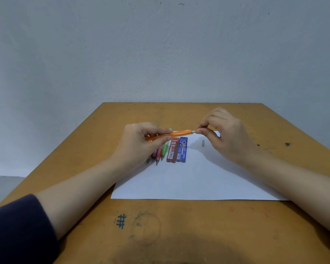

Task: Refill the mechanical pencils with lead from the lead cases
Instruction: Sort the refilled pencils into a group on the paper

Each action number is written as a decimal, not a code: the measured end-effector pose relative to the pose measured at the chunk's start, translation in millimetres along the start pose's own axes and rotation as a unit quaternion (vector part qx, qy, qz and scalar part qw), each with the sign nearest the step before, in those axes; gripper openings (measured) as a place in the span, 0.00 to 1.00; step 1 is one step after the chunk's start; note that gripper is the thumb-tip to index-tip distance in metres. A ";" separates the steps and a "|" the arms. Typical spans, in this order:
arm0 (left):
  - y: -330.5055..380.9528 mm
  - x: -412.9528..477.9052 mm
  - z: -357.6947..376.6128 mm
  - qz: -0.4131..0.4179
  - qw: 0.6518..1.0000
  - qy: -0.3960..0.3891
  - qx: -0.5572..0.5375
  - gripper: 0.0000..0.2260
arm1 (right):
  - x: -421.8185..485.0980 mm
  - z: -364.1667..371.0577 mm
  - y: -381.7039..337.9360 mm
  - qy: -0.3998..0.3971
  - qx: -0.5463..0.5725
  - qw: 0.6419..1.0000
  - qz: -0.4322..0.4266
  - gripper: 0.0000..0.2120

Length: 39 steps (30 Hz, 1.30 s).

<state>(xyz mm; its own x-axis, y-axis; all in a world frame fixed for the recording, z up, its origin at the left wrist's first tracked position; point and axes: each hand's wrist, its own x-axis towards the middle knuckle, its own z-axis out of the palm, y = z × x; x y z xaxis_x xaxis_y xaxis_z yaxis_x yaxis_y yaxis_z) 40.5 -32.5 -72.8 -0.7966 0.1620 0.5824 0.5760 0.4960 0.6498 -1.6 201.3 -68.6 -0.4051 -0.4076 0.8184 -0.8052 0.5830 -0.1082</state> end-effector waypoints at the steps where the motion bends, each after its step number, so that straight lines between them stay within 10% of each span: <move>1: 0.6 -0.5 0.4 0.010 1.000 0.003 -0.001 0.09 | -0.3 0.3 -1.4 0.003 0.006 1.000 0.006 0.11; 10: 1.6 2.0 1.9 -0.002 1.000 0.015 -0.002 0.08 | 3.4 -6.9 -4.5 -0.006 0.088 0.992 0.089 0.06; 27: 4.5 2.8 -3.6 -0.012 1.000 0.007 -0.015 0.09 | 1.8 -13.6 7.9 -0.268 -0.026 0.945 0.185 0.11; 39: 4.3 2.7 -4.7 -0.026 1.000 -0.006 -0.010 0.09 | 4.3 -17.3 -2.0 -0.155 0.114 0.941 0.277 0.06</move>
<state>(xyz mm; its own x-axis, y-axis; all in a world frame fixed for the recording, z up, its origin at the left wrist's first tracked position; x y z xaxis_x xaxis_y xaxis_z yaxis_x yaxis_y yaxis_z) 41.7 -34.0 -66.2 -0.8274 0.1465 0.5421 0.5375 0.4860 0.6891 5.7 210.5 -55.1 -0.8686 -0.2924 0.4002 -0.4912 0.6151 -0.6167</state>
